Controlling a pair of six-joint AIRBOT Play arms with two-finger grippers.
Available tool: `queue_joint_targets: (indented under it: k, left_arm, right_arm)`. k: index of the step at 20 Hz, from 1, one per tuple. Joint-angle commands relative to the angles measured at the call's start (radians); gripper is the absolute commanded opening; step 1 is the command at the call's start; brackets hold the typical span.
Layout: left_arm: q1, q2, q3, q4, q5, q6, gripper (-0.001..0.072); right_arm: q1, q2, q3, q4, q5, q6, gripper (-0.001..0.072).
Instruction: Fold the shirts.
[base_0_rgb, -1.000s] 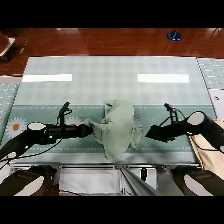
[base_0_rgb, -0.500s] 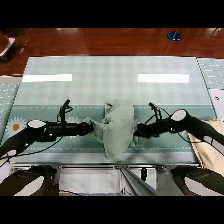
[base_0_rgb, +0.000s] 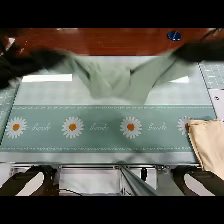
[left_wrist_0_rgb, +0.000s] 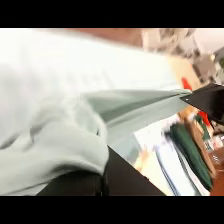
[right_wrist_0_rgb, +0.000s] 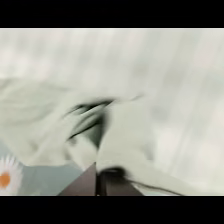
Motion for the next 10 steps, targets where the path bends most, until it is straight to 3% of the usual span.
queue_joint_targets:
  k: [1,5,8,10]
  left_arm:
    - [0.061,0.013,0.412,0.253,-0.024,-0.217,0.0018]
    - [0.066,0.084,0.701,0.663,-0.094,-0.426,0.0018]
    - [0.066,0.210,0.721,0.967,-0.117,-0.533,0.0018]
    - [0.066,0.268,0.720,1.054,-0.206,-0.555,0.0019]
  right_arm:
    - [-0.047,0.045,0.402,-0.186,0.084,0.044,0.0017]
    - [-0.047,0.183,0.504,-0.348,0.086,0.064,0.0017]
    - [-0.047,0.301,0.483,-0.528,0.152,0.106,0.0017]
    - [-0.047,0.378,0.436,-0.592,0.203,0.131,0.0018]
